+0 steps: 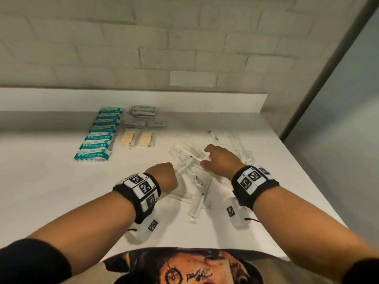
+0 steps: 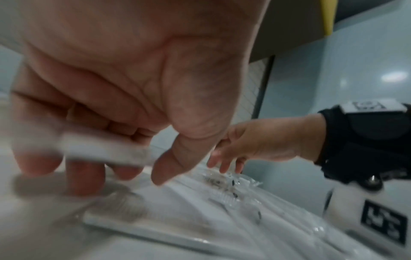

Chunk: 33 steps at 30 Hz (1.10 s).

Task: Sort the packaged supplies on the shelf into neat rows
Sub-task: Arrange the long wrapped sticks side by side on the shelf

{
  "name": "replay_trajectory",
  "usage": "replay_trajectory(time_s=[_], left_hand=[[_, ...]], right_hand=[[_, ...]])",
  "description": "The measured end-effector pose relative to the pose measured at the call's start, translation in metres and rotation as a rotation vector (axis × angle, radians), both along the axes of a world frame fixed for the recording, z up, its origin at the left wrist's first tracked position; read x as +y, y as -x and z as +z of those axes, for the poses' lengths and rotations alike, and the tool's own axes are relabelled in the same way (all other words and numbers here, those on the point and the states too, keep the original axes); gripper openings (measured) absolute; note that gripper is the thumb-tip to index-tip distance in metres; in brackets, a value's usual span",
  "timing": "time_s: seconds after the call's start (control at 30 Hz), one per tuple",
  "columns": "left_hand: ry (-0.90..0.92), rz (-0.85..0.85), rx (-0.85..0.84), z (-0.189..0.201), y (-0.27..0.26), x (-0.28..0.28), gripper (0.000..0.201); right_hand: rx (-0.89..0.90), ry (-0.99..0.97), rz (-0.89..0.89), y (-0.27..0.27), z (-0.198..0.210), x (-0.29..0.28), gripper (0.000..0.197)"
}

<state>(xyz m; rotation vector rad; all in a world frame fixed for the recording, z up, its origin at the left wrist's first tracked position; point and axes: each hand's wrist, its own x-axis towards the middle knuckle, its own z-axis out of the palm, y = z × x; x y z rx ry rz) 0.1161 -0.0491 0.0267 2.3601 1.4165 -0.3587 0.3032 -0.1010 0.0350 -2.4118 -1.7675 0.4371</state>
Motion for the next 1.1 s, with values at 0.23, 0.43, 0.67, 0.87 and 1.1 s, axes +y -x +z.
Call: replay_trajectory(time_s=[0.23,0.43,0.67,0.87,1.1], left_hand=[[-0.11,-0.052,-0.196,0.004,0.0,0.002,0.025],[-0.212,-0.364,-0.086,-0.016,-0.024,0.004,0.055],[-0.419,-0.419,-0.046,-0.018,-0.052,0.007,0.026],[-0.408,-0.32,-0.218,-0.01,-0.072,0.013,0.026],[-0.315,-0.167,-0.309,-0.015,-0.091,0.015,0.027]], right_hand=[[0.022,0.096,-0.029,-0.014,-0.012,0.012,0.033],[0.21,-0.048,-0.259,-0.071,0.008,-0.014,0.019],[0.267,-0.089,-0.436,-0.126,-0.001,-0.038,0.018],[0.327,-0.097,-0.475,-0.131,-0.016,-0.033,0.033],[0.396,-0.163,-0.493,-0.129,-0.025,-0.02,0.045]])
